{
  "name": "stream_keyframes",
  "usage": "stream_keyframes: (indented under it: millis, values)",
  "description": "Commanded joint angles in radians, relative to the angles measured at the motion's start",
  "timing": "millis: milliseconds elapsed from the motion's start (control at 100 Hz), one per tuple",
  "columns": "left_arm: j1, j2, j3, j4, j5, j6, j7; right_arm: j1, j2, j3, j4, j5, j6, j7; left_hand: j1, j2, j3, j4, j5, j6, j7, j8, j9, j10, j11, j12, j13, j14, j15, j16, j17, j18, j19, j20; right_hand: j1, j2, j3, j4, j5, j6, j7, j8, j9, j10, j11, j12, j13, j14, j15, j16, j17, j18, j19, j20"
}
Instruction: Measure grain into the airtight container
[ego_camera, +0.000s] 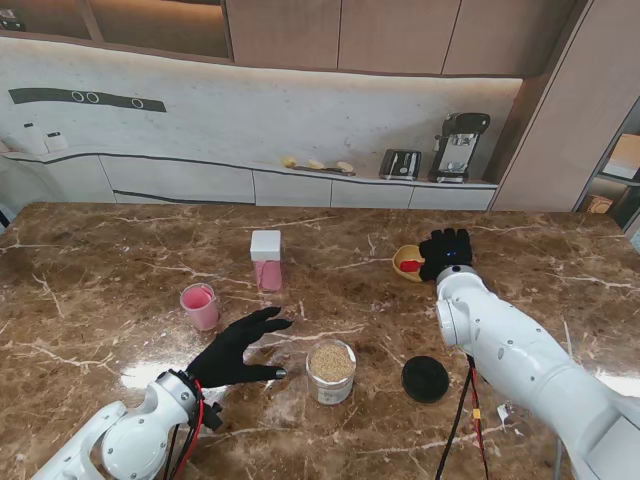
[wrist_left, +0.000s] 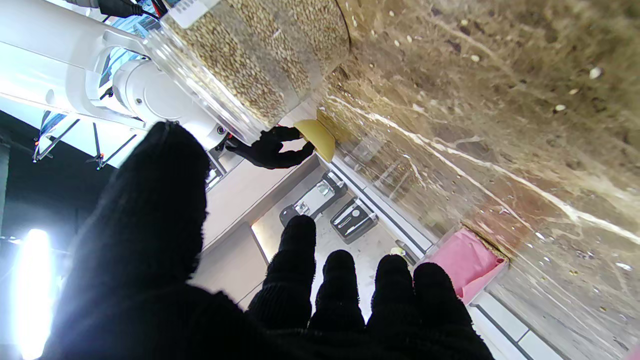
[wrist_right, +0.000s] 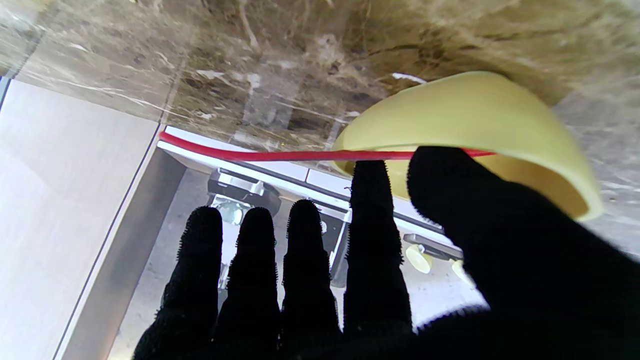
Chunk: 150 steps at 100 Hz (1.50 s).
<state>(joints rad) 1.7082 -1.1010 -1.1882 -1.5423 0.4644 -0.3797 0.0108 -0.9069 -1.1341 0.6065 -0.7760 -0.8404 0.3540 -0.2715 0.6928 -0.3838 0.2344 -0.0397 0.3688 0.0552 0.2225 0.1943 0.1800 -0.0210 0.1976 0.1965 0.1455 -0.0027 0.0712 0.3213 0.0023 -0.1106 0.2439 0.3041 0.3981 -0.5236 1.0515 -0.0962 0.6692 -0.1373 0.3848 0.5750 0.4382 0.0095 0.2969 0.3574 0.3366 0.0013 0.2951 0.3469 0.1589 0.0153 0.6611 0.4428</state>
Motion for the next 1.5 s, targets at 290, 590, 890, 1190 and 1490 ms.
stream_keyframes:
  millis: [290,590,890,1190,1490]
  values:
    - [0.011,-0.002,0.004,-0.001,-0.001,0.013,0.004,0.048,-0.027,-0.073,0.085,0.042,-0.021,-0.026,0.009,0.029,-0.021,0.007,-0.017,-0.005,-0.011,0.012,0.013,-0.007,-0.022,-0.015,-0.021,-0.017,0.002,0.001,-0.021,-0.024,-0.051,0.020,0.064,-0.132,0.052,-0.160,0.096,-0.041,0.208,-0.059,0.031,0.003,0.022,-0.019,0.041,-0.013,0.015,-0.009,0.023,0.021,0.036,0.018]
    - [0.005,-0.003,0.009,0.009,-0.004,0.011,0.008,0.061,-0.040,-0.098,0.126,0.053,-0.041,-0.081,0.010,0.033,-0.028,0.009,-0.023,-0.015,-0.012,0.012,0.012,-0.007,-0.025,-0.015,-0.023,-0.017,0.002,0.001,-0.021,-0.025,-0.061,0.026,0.125,-0.173,0.000,-0.190,0.107,-0.109,0.458,-0.132,0.093,-0.009,0.033,-0.016,0.086,-0.017,0.026,-0.007,0.054,0.030,0.068,0.016]
    - [0.005,-0.003,0.010,0.012,-0.003,0.012,0.010,0.064,-0.042,-0.107,0.136,0.052,-0.054,-0.098,0.013,0.035,-0.034,0.010,-0.027,-0.021,-0.015,0.012,0.010,-0.008,-0.030,-0.016,-0.027,-0.018,0.000,0.001,-0.023,-0.025,-0.072,0.031,0.158,-0.253,-0.014,-0.202,0.186,-0.168,0.541,-0.063,0.152,-0.018,0.040,-0.013,0.127,-0.020,0.031,-0.006,0.078,0.040,0.089,0.019]
    - [0.007,-0.004,0.009,0.014,-0.005,0.013,0.012,0.072,-0.049,-0.111,0.163,0.053,-0.083,-0.158,0.021,0.040,-0.039,0.011,-0.027,-0.019,-0.017,0.012,0.010,-0.006,-0.031,-0.015,-0.028,-0.016,-0.001,0.000,-0.022,-0.025,-0.081,0.035,0.164,-0.326,-0.019,-0.222,0.285,-0.194,0.556,-0.097,0.274,-0.052,0.042,-0.004,0.212,-0.031,0.032,-0.004,0.124,0.047,0.130,0.021]
    - [0.004,-0.006,0.012,0.020,-0.009,0.010,0.017,0.069,-0.040,-0.101,0.150,0.041,-0.099,-0.155,0.028,0.043,-0.044,0.011,-0.025,-0.020,-0.019,0.012,0.011,-0.005,-0.031,-0.015,-0.027,-0.014,0.000,0.000,-0.021,-0.025,-0.086,0.040,0.162,-0.321,-0.018,-0.221,0.355,-0.214,0.614,-0.445,0.444,-0.119,0.026,-0.006,0.304,-0.064,0.024,0.002,0.147,0.045,0.159,0.008]
